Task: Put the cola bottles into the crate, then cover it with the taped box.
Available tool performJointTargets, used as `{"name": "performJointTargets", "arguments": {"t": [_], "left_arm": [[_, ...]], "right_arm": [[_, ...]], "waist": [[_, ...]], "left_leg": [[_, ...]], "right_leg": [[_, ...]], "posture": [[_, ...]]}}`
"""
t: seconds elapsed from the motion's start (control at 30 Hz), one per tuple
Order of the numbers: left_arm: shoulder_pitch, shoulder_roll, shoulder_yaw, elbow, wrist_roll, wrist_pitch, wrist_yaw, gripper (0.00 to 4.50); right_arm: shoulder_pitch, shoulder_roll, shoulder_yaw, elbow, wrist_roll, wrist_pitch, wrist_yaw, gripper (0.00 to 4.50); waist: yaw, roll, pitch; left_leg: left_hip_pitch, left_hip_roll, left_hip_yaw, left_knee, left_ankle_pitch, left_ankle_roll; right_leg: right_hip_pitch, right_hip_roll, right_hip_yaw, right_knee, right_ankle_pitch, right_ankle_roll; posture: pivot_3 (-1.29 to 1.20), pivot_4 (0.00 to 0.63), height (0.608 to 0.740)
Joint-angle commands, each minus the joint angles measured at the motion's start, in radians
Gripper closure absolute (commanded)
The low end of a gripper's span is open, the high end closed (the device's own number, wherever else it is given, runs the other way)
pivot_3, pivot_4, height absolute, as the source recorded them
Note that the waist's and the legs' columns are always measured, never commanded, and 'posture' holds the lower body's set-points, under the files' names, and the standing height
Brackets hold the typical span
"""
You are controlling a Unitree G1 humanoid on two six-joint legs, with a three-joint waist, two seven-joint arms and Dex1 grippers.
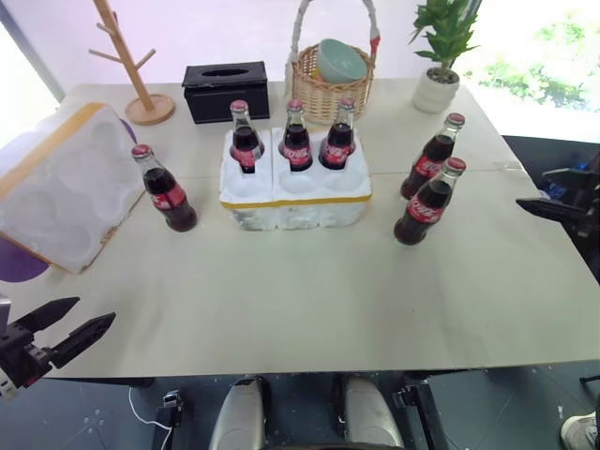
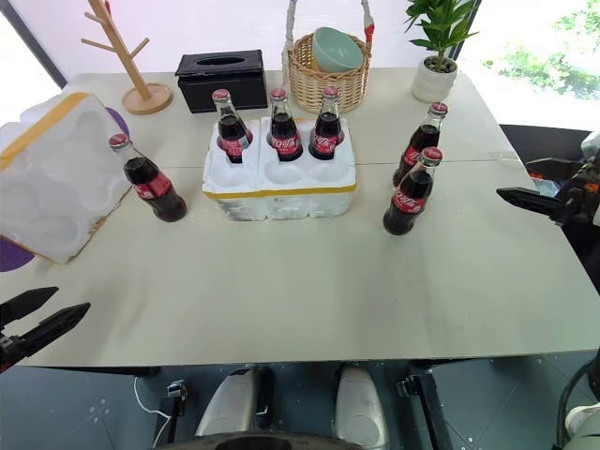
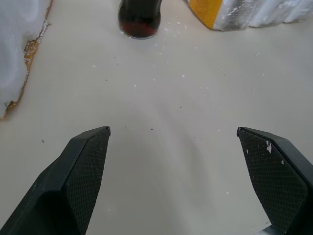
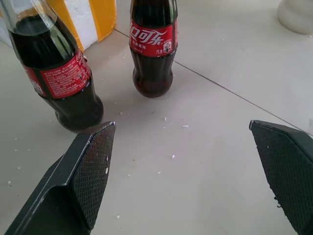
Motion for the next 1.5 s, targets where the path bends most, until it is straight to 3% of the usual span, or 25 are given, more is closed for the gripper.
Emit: {"name": "performJointTargets", "arguments": {"t": [0.03,0.43,0.67,0.83,1.03,1.27,1.5], "left_arm": [[0.004,0.011,0.009,-0.007,0.010,-0.015,-0.002,0.15],[-0.047,0.026,0.002,0.020,-0.004,0.007,0.021,0.07],[-0.198,0.018,-0.025,0.001,-0.070,0.038,0.120,0.07],[-0.464,0.056,-0.174,0.114,-0.007,0.011,0.210,0.07],[-0.723,0.042,-0.396,0.305,0.141,-0.089,0.231,0.07],[-0.901,0.010,-0.556,0.503,0.268,-0.208,0.192,0.07],[-1.007,-0.033,-0.621,0.661,0.364,-0.335,0.188,0.07]], "right_arm": [[-0.020,0.000,-0.018,-0.002,0.002,-0.015,-0.003,0.00],[0.006,0.007,-0.034,-0.023,0.022,0.020,-0.012,0.00],[0.004,-0.013,-0.072,-0.071,0.063,0.092,-0.020,0.00],[0.047,-0.112,-0.209,-0.385,0.258,0.451,0.028,0.00],[0.227,-0.096,-0.430,-0.907,0.557,0.843,-0.031,0.00],[0.253,-0.011,-0.509,-1.178,0.774,0.979,-0.231,0.00],[0.276,0.008,-0.504,-1.253,0.917,1.003,-0.347,0.00]], "waist": [[0.000,0.000,0.000],[0.000,0.000,0.000],[0.004,0.000,0.000],[0.012,0.006,0.000],[0.006,0.004,-0.001],[0.012,0.003,-0.001],[0.029,0.002,-0.001]], "left_leg": [[0.000,0.000,0.000,0.000,0.000,0.000],[0.000,0.000,0.000,0.000,0.000,0.000],[0.000,0.000,0.000,0.001,0.000,0.000],[0.000,-0.001,-0.001,0.002,0.000,0.000],[0.001,-0.001,-0.003,0.001,0.000,0.000],[0.001,-0.001,-0.003,0.003,0.000,0.000],[0.000,-0.001,-0.003,0.004,0.000,0.000]], "right_leg": [[0.000,0.000,0.000,0.000,0.000,0.000],[0.000,0.000,0.000,0.000,0.000,0.000],[0.001,0.000,0.000,0.001,0.000,0.000],[0.000,0.000,0.001,0.006,0.002,0.004],[0.000,0.001,0.000,0.010,0.002,0.005],[0.000,0.000,0.000,0.010,0.002,0.006],[0.000,0.000,0.000,0.010,0.002,0.006]], "posture": [[0.00,0.150,0.736],[0.00,0.150,0.736],[0.00,0.150,0.736],[0.00,0.150,0.736],[0.00,0.150,0.736],[0.00,0.150,0.736],[0.00,0.150,0.736]]}}
